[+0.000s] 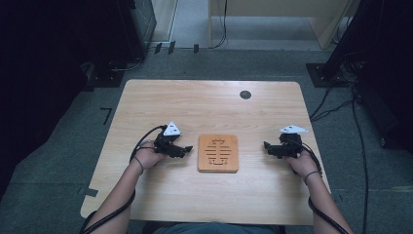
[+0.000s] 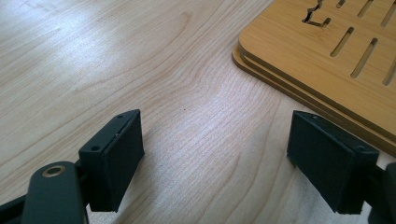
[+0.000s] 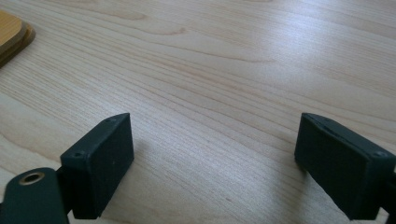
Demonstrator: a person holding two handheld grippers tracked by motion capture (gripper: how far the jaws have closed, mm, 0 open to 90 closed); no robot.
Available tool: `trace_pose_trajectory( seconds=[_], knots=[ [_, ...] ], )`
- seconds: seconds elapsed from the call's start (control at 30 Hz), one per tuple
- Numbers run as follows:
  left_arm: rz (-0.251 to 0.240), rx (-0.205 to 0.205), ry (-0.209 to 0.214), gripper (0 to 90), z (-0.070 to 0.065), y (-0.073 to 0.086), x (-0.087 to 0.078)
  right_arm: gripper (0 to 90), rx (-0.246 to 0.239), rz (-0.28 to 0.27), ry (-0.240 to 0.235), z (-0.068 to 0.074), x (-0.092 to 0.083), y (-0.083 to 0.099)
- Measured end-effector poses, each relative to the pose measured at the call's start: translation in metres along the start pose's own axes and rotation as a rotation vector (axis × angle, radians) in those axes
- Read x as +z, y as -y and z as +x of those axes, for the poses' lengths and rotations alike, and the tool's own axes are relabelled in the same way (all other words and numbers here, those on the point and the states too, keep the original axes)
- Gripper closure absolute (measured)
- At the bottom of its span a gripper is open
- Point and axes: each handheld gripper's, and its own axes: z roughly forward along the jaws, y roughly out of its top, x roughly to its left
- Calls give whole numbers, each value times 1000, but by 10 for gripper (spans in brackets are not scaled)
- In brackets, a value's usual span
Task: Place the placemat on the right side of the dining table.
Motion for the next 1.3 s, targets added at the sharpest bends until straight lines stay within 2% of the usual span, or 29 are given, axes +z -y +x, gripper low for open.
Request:
trace_pose_trajectory(
  seconds=[0.33,0.57,0.67,0.77,1.13,1.3],
  knots=[
    [-1,-7,-7,176,-1,0,0,101,3,2,3,0,0,0],
    [-3,-28,-30,177,-2,-1,2,75,9,8,8,1,2,-2],
    [-7,-42,-42,177,-4,-2,2,17,15,20,19,1,4,-3],
    [-5,-50,-51,174,-4,-2,3,4,24,25,29,1,6,-4],
    [-10,-69,-48,171,-3,-2,3,5,35,30,40,2,7,-6],
    [5,-56,-53,171,-4,-4,3,14,44,51,43,2,7,-9]
  ],
)
